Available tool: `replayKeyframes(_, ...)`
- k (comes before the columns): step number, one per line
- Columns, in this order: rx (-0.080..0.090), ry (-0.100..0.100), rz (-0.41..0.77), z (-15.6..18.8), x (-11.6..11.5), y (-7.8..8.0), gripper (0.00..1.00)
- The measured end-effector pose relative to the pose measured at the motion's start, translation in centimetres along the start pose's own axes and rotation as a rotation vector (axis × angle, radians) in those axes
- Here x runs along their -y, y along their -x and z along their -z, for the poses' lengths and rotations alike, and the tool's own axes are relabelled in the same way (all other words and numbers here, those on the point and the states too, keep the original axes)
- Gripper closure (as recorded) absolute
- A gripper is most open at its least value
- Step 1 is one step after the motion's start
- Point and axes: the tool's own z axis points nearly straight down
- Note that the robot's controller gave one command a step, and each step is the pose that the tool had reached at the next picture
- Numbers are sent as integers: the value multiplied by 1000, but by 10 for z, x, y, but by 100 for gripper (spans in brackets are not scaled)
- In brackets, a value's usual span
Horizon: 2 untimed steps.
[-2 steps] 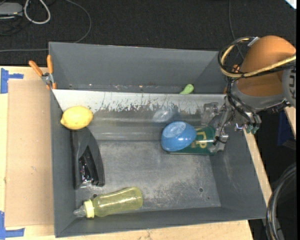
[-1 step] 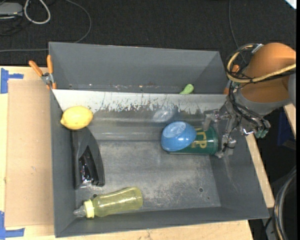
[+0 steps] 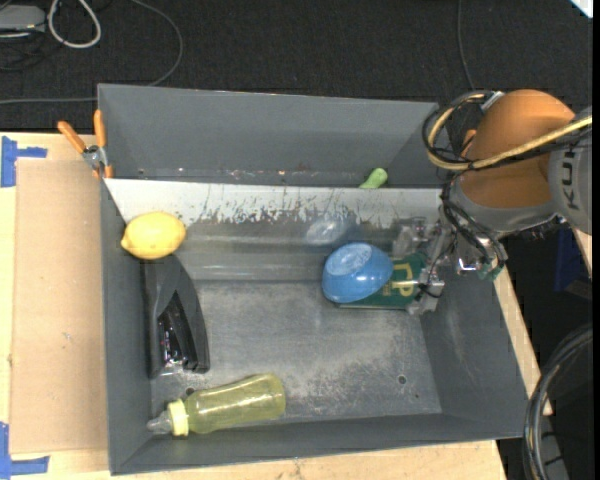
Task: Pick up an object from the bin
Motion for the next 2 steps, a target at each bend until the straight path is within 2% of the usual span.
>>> replayKeyframes(1, 3, 0, 253, -27, 31, 9, 0)
replayKeyframes(2, -2, 4, 14, -29, -17, 2, 0)
